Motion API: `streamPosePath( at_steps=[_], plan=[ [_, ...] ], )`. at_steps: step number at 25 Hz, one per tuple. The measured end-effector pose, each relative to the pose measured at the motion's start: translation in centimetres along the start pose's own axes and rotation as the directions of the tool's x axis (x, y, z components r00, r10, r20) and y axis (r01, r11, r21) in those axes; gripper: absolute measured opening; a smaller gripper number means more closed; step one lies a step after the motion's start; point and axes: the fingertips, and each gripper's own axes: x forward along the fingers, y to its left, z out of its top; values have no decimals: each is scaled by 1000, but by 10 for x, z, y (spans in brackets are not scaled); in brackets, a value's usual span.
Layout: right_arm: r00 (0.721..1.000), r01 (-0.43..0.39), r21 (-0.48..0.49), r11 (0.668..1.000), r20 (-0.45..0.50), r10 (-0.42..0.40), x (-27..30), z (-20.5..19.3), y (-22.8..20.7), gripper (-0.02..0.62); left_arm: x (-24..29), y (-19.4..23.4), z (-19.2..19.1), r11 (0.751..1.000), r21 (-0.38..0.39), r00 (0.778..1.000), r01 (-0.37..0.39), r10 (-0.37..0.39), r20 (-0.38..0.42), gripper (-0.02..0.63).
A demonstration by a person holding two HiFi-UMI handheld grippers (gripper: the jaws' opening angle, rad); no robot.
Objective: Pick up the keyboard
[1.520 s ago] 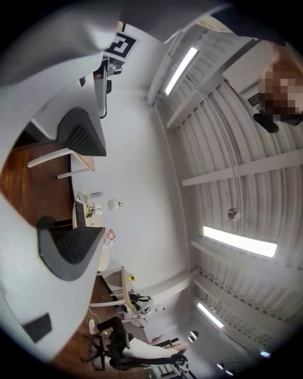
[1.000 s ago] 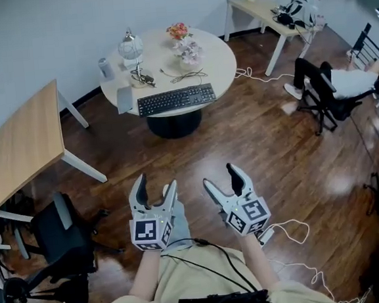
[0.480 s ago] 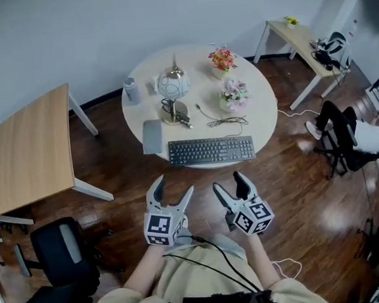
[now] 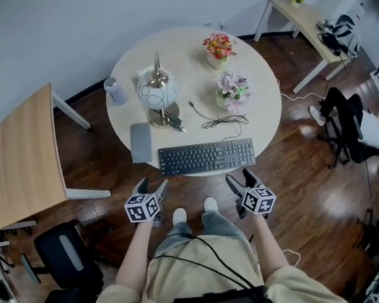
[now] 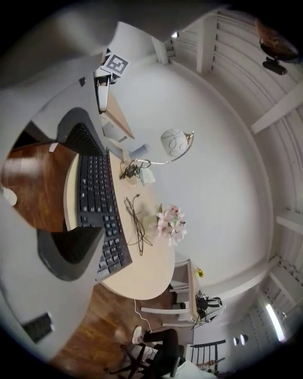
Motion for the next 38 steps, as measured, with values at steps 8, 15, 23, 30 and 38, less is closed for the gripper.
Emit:
streamPosePath(
  at_steps=[8,15,23,30,38],
  plan=[
    [986,87,-41,995,-141,-92,60,15,-142,448,94,17,-12,999,-32,987,-28,23,-156,468],
    [956,39,-98,994,-287,-66,99,1,-174,457,122,17,-11,995,8,975,-96,95,-199,508],
    [967,-2,13,1000,-254,5,102,0,-159,428,134,20,-12,989,-6,967,-147,143,-209,449],
    [982,-74,141,987,-164,97,81,7,-150,419,117,12,-14,997,-10,970,-74,69,-231,399],
    [979,-166,94,982,131,153,51,88,-106,419,66,-19,68,998,35,998,-45,43,36,399]
  ],
)
